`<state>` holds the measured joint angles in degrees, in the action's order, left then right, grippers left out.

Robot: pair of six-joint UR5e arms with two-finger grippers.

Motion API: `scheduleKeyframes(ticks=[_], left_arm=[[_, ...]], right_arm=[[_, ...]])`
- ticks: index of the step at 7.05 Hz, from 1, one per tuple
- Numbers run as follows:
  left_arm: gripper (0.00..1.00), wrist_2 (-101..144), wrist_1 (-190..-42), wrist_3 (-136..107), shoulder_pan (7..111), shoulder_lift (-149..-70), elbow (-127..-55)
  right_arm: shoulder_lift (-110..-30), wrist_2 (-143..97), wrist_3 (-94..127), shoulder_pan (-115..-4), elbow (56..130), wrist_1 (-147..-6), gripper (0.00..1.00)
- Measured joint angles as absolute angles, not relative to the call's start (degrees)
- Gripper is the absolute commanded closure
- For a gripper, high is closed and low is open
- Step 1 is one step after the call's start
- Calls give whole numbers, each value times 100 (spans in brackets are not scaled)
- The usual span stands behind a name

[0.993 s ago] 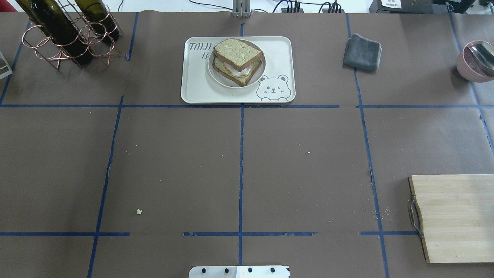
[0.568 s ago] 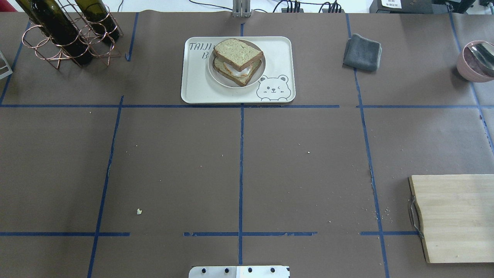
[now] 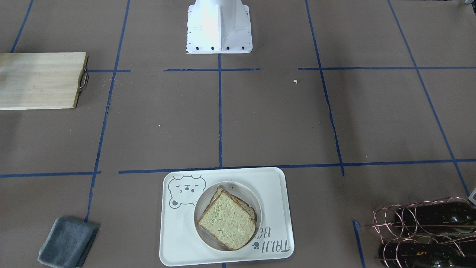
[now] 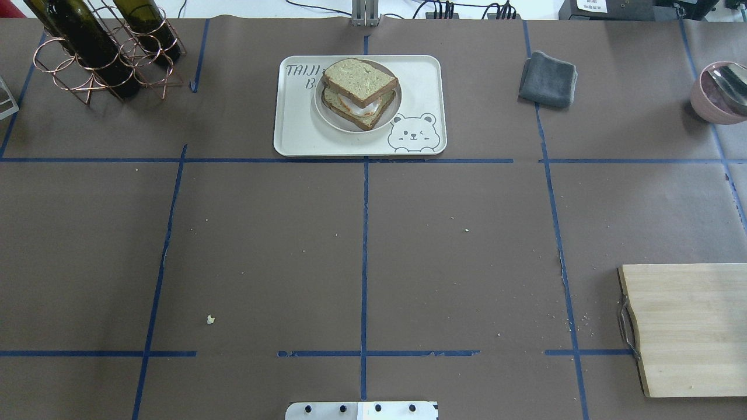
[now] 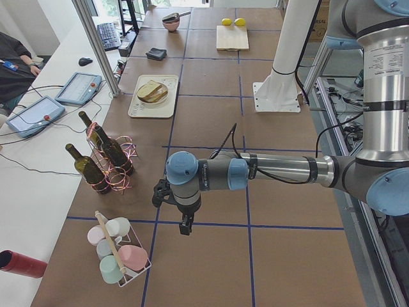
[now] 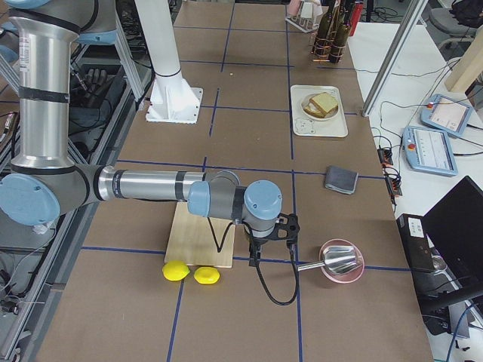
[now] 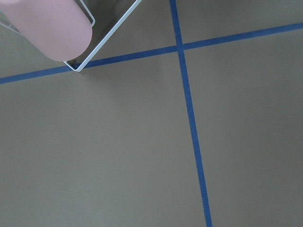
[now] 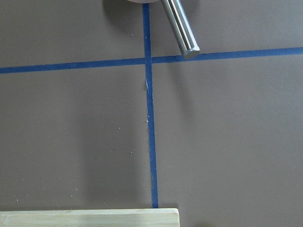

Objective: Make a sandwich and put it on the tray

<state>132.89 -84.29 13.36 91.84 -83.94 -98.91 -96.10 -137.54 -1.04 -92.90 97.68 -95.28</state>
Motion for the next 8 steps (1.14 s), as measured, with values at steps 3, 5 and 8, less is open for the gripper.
scheduleKeyframes(ticks=[3,5,8], left_arm=[[0,13287,-8429,1336,9184,-8394,-9895],[0,13287,-8429,1336,9182,-8396,-9884],[0,13287,-8434,1336,9184,-8401,-9879]], right_arm=[[-9645,-13760,-88,-9290,9773,-9368,0],[-9664,-13763,-79,-9290,9773,-9301,0],[-9668,-13764,-85,-9290,9774,-9291,0]])
